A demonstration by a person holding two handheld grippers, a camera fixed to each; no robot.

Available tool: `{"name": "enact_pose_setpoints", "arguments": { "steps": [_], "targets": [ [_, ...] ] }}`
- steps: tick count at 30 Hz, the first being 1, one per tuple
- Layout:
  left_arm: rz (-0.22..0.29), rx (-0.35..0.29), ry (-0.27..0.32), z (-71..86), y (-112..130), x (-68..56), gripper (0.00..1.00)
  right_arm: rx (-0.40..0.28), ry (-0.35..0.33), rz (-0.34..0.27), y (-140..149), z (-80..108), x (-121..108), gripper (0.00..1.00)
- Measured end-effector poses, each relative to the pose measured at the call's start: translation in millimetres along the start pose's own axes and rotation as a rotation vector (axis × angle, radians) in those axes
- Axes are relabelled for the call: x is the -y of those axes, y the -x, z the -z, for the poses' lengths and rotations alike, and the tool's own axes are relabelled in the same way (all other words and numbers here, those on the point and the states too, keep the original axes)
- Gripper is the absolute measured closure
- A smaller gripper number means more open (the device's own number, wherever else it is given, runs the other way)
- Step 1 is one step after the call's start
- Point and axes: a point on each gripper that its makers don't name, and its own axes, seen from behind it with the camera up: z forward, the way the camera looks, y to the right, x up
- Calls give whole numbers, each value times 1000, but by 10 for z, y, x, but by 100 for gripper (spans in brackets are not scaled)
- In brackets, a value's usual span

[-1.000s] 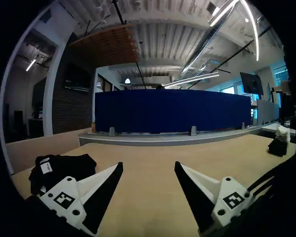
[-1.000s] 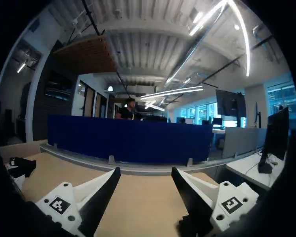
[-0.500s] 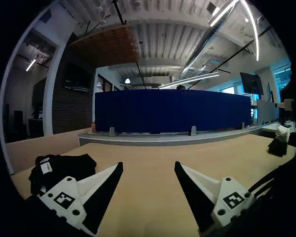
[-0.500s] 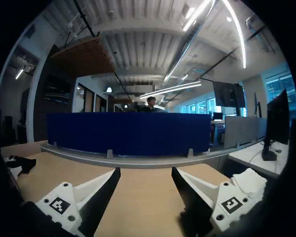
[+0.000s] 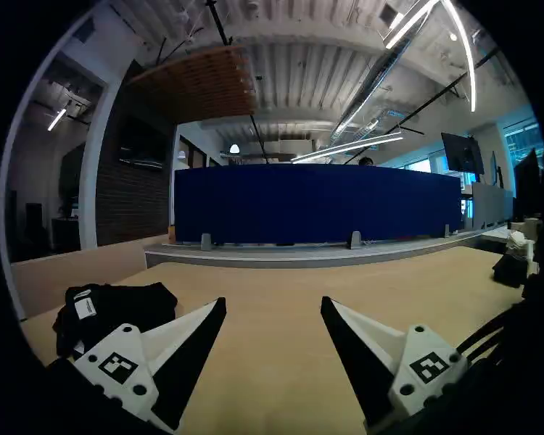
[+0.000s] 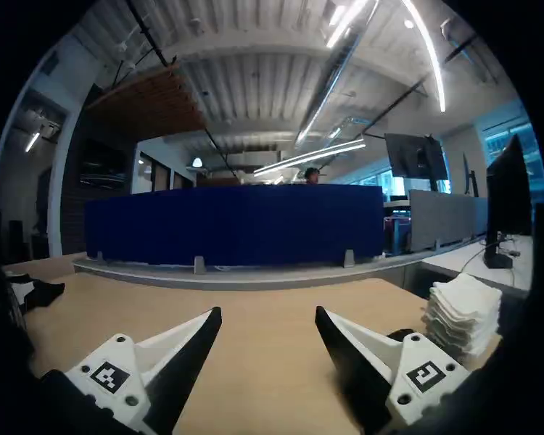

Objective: Fold towel

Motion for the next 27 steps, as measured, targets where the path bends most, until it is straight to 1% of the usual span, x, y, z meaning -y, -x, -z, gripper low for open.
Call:
{"name": "enact_pose_setpoints", "arguments": {
  "steps": [5,14,20,23,27],
  "targets": [
    [0,0,0,-12,2,1,3,9,-1,8,145,12,3,0],
    [0,0,0,-24,2,2,3,17,-11,-6,306,58,31,0],
    [0,0,0,-28,3,0,3,5,-7,-18,304,69,3,0],
    [0,0,0,-30,5,-1,3,5,-7,-38,314,63,12,0],
    [0,0,0,-28,8,1,3,7,-16,-48,333,63,34,0]
  ]
}}
